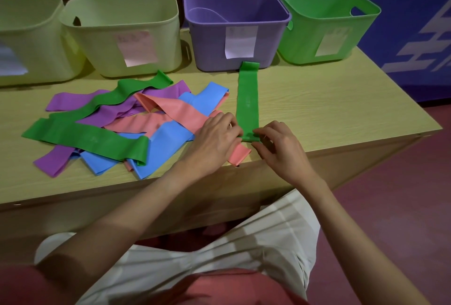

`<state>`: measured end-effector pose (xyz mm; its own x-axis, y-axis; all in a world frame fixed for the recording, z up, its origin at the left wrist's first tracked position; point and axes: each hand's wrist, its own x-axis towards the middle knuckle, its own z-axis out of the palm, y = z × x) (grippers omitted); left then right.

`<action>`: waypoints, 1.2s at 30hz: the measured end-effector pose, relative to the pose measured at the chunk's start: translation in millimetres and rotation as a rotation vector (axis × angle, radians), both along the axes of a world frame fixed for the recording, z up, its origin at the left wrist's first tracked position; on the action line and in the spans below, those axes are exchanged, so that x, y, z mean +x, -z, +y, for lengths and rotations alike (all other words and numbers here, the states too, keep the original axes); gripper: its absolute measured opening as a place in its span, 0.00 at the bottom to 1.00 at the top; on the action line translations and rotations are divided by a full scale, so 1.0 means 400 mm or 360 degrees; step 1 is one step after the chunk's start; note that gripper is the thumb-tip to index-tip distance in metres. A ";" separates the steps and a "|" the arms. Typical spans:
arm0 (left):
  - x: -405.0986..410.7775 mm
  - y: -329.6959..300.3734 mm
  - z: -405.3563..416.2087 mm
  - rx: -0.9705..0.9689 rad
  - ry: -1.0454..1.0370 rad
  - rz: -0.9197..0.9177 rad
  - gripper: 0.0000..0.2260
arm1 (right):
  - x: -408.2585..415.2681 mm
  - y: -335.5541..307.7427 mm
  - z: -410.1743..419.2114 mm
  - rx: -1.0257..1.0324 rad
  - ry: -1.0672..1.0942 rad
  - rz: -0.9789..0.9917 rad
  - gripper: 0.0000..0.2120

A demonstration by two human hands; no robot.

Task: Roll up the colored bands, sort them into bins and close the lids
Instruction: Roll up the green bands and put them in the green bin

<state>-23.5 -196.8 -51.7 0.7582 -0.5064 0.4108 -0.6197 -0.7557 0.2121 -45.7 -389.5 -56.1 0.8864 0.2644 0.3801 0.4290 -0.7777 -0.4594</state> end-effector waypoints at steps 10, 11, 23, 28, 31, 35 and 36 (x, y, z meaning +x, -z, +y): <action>0.005 0.001 -0.001 0.0017 -0.0009 0.0040 0.10 | 0.017 -0.001 -0.002 -0.0001 0.0013 0.0001 0.07; 0.007 0.001 -0.002 0.0013 -0.0010 0.0042 0.10 | 0.020 -0.002 -0.001 -0.0003 0.0013 -0.0004 0.07; 0.025 -0.004 -0.011 0.0028 -0.0044 0.0077 0.06 | 0.030 -0.017 0.000 -0.0032 0.0004 0.0066 0.10; 0.020 -0.013 -0.008 -0.0063 -0.0060 0.0155 0.07 | 0.033 -0.011 0.001 0.0042 0.0007 0.0075 0.06; 0.018 -0.017 -0.001 -0.0129 -0.0038 0.0201 0.09 | 0.033 -0.014 0.001 0.0065 -0.0009 0.0092 0.07; 0.018 -0.018 -0.002 -0.0112 -0.0009 0.0221 0.10 | 0.039 -0.020 -0.002 0.0078 -0.0041 0.0115 0.07; 0.019 -0.020 -0.003 -0.0133 -0.0008 0.0218 0.09 | 0.039 -0.022 -0.002 0.0102 -0.0044 0.0119 0.07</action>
<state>-16.0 -198.0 -43.8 0.8124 -0.4710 0.3438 -0.5770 -0.7349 0.3565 -30.1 -390.3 -47.3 0.9054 0.2666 0.3303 0.4128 -0.7340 -0.5393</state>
